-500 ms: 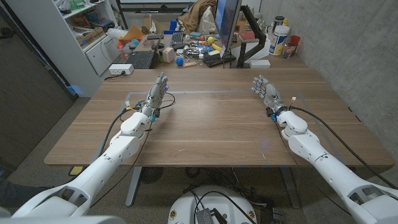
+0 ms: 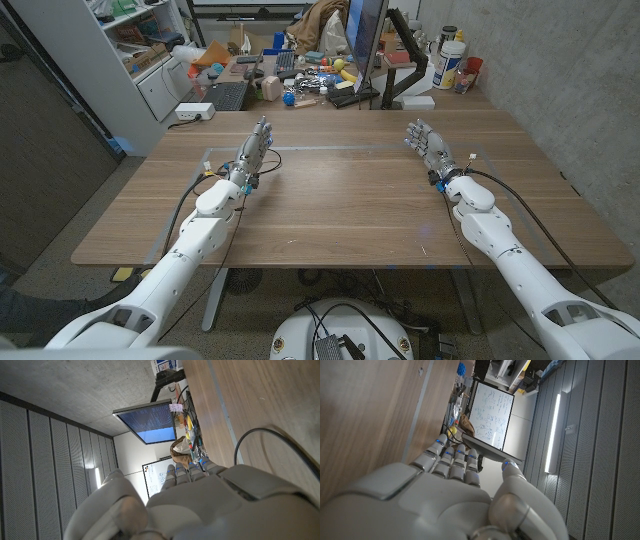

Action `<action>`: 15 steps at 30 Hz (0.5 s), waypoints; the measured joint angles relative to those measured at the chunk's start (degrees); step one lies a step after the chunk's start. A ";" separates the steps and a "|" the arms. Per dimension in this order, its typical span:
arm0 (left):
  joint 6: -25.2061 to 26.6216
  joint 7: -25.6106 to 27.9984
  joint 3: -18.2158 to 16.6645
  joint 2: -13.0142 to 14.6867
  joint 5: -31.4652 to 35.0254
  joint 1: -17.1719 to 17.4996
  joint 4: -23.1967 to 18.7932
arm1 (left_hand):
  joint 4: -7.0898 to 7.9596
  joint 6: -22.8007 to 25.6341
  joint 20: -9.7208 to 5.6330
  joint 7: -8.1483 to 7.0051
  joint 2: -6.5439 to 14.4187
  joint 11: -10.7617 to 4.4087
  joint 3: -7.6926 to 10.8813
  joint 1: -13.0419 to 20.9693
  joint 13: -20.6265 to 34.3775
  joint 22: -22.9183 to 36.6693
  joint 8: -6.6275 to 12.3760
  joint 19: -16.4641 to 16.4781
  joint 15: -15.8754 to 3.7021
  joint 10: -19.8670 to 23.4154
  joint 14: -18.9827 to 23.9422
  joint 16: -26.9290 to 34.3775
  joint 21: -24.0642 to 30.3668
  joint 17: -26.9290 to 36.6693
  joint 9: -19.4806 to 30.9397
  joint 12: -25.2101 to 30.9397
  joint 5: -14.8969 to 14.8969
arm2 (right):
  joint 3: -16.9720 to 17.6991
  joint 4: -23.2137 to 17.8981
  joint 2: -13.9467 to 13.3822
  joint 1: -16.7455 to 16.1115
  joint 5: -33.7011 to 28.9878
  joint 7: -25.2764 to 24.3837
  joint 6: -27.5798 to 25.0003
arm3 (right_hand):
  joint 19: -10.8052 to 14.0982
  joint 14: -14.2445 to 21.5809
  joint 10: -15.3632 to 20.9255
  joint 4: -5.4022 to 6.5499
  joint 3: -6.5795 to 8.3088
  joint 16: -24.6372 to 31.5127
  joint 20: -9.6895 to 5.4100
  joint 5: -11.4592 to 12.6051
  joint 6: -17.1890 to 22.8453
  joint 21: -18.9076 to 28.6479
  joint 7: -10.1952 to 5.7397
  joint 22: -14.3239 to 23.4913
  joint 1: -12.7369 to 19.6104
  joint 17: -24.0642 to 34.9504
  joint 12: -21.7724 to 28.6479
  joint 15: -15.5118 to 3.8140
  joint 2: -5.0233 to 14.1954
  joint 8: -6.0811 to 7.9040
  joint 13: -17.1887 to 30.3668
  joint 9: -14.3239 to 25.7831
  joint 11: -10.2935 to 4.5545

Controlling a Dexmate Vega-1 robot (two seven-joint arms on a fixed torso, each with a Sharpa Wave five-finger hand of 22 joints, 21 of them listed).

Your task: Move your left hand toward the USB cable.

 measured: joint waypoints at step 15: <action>1.48 -2.43 -4.64 -3.08 3.77 1.73 -2.02 | 0.00 0.00 0.30 0.00 0.23 -0.30 0.00 0.23 0.00 0.00 0.00 -0.30 0.19 -0.30 -0.19 0.00 0.00 -0.01 -0.01 0.00 0.00 | 5.53 0.45 4.85 -0.08 -5.44 3.85 -1.78 | -0.01 -0.01 -0.01 0.00 0.00 0.00 0.00 -0.01 0.00 0.00 0.00 0.00 0.00 -0.01 0.00 0.00 0.00 0.00 -0.01 -0.01 -0.01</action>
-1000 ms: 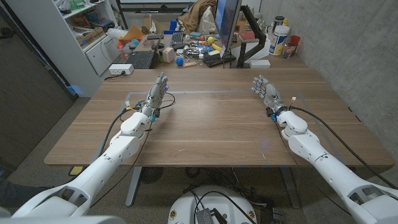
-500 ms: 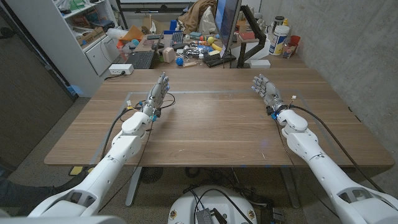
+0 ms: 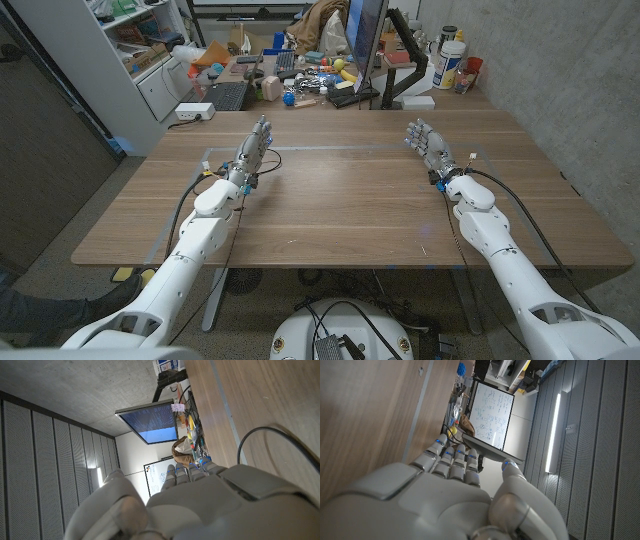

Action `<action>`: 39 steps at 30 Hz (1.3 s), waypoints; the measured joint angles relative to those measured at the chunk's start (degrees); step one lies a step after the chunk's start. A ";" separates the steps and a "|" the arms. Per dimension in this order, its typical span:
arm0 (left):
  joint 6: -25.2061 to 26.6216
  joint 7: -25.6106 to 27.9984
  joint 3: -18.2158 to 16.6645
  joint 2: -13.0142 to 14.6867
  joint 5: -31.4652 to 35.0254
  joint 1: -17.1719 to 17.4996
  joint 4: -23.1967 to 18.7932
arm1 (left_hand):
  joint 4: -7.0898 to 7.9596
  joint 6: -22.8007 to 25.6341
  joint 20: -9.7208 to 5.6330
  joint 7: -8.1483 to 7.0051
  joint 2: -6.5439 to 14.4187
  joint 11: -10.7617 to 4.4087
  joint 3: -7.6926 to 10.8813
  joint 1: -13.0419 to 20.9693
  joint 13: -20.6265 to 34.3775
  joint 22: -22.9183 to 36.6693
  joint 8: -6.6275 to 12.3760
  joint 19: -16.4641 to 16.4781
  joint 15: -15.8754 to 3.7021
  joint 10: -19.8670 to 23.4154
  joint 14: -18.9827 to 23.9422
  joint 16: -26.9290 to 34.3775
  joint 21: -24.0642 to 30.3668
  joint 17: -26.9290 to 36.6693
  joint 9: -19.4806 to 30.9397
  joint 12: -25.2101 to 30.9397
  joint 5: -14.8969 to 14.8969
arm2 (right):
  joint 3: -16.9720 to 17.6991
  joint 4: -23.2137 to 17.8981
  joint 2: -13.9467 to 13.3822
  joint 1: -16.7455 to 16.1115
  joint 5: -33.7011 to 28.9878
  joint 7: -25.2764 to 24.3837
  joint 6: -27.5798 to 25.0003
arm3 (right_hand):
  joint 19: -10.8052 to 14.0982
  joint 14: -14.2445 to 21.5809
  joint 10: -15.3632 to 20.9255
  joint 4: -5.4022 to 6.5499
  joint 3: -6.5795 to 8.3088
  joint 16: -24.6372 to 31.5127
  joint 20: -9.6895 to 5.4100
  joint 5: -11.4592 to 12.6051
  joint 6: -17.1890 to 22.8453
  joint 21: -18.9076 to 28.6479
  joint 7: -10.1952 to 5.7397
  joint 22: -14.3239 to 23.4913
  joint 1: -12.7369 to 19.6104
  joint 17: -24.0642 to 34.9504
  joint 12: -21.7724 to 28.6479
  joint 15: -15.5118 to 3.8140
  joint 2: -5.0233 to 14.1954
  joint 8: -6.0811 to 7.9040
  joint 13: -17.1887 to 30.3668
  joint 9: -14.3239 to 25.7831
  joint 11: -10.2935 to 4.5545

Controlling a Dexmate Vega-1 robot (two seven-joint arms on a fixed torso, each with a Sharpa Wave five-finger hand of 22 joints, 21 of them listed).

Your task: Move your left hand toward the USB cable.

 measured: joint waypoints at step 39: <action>0.33 2.42 -4.92 -0.33 6.41 5.06 -6.97 | 0.00 0.00 -0.20 0.00 0.53 0.01 0.00 0.52 -0.01 0.27 0.00 -0.20 0.00 0.01 0.00 0.00 0.00 -0.01 -0.02 0.00 0.00 | 4.03 1.62 4.29 0.87 -4.79 3.73 -0.77 | -0.01 -0.01 -0.01 0.00 0.00 0.00 0.00 -0.01 -0.01 -0.03 0.00 -0.01 0.00 -0.01 0.00 -0.01 0.00 0.00 -0.01 -0.01 -0.01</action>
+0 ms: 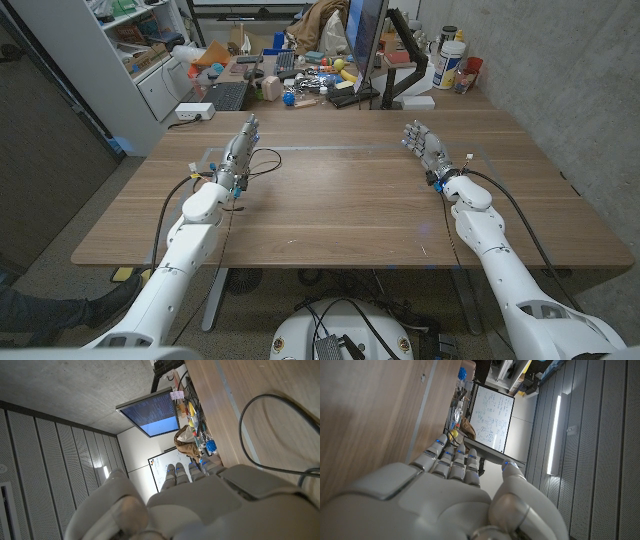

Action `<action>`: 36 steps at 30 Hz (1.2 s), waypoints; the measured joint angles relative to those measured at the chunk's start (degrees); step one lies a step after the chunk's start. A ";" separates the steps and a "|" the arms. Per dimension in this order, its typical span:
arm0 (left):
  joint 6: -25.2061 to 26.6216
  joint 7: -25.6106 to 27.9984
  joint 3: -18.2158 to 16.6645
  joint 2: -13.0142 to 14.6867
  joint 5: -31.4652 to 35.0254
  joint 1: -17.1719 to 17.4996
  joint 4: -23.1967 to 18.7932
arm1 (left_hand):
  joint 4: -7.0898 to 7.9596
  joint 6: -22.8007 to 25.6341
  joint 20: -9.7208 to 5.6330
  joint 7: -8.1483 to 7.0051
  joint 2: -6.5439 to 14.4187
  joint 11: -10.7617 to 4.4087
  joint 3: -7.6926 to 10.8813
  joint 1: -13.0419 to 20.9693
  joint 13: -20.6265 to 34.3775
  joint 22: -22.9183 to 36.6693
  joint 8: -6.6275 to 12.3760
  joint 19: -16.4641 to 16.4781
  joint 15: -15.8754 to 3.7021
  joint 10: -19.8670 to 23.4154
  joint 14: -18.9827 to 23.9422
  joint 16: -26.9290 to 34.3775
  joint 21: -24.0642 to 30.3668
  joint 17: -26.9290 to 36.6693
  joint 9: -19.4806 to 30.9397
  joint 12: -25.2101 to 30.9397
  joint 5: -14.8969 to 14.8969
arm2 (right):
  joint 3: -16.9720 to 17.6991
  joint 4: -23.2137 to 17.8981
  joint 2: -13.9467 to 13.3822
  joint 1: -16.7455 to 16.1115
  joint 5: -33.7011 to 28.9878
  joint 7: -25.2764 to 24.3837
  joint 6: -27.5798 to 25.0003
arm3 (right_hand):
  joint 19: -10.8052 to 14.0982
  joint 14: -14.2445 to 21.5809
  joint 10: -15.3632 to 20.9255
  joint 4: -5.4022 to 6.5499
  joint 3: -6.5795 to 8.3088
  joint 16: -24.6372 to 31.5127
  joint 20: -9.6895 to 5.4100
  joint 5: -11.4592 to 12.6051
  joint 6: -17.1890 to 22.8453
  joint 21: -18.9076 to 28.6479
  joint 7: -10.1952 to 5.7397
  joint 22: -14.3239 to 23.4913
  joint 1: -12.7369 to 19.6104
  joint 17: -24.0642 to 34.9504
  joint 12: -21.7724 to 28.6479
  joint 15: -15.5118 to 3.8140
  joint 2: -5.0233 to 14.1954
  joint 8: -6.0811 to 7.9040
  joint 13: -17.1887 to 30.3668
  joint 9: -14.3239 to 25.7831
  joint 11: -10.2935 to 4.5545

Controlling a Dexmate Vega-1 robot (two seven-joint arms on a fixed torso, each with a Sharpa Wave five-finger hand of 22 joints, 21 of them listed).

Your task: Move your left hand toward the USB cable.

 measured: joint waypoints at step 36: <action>2.29 6.56 -1.61 3.11 9.11 3.36 -6.60 | -0.25 0.52 0.00 -0.10 0.23 0.00 -0.24 0.68 -0.01 -0.02 0.00 0.01 -0.30 0.42 0.71 0.00 0.00 -0.01 0.00 0.00 0.00 | 0.26 2.27 0.93 2.02 -0.90 0.93 0.56 | 0.21 0.00 0.00 0.00 0.00 0.00 -0.21 0.00 0.22 -0.24 -0.22 -0.01 0.00 0.00 0.00 0.00 0.00 0.00 -0.01 -0.01 0.00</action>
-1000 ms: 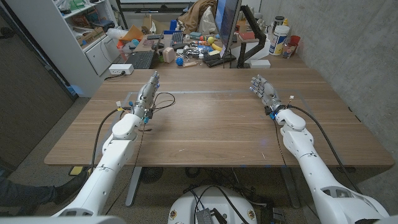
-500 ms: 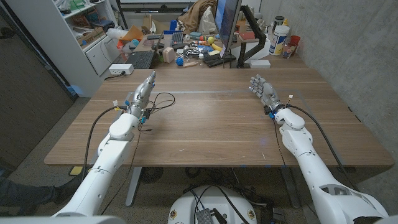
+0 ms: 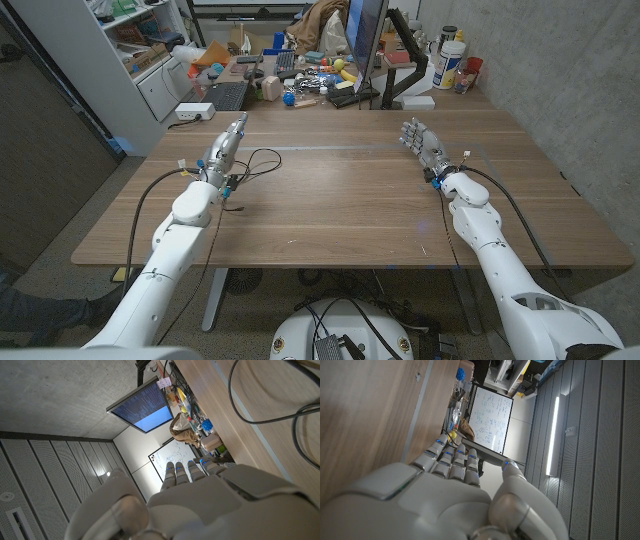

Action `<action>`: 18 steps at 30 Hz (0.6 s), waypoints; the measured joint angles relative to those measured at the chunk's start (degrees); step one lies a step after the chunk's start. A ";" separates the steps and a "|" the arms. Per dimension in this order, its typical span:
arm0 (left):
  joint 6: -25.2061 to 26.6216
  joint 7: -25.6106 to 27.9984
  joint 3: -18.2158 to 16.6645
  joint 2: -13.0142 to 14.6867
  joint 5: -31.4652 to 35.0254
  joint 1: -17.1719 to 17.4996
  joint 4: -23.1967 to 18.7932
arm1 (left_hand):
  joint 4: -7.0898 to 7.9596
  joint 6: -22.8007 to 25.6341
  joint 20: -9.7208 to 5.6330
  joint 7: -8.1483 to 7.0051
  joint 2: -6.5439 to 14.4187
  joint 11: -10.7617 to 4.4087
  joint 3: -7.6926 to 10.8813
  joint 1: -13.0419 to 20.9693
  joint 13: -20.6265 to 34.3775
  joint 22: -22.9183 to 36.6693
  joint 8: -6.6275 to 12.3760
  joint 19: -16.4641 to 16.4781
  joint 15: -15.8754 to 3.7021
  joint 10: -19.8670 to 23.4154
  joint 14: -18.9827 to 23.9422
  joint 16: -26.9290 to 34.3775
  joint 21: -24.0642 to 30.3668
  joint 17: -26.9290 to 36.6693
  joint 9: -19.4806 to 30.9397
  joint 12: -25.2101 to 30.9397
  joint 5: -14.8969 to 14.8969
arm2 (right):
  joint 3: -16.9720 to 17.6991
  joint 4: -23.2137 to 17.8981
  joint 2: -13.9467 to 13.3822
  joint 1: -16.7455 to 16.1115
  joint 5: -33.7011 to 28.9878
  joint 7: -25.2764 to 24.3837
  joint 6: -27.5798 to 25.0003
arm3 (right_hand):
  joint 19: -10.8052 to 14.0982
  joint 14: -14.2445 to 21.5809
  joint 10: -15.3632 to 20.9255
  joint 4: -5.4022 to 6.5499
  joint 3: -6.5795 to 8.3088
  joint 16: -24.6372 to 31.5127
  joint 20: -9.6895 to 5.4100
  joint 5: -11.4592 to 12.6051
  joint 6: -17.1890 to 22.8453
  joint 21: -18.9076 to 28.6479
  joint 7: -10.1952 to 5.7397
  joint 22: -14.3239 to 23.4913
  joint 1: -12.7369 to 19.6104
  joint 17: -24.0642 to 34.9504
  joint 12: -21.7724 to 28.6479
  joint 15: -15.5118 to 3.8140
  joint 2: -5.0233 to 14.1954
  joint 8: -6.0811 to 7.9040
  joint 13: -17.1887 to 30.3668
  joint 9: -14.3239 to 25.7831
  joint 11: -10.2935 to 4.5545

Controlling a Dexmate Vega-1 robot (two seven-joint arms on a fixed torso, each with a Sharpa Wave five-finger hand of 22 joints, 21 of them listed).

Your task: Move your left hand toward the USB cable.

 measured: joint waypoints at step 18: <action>1.33 1.82 -0.62 1.54 3.72 1.36 -2.15 | -0.23 0.52 0.00 -0.09 0.53 0.00 -0.23 0.53 0.00 0.00 0.00 0.00 0.28 0.00 0.28 0.00 0.00 0.00 0.00 0.00 0.00 | 0.27 0.28 0.22 0.10 -0.08 -0.25 0.30 | 0.00 0.00 0.00 0.00 0.00 0.00 0.00 0.00 0.23 -0.23 0.02 0.00 0.00 0.00 0.00 0.00 0.00 0.00 0.00 0.00 0.00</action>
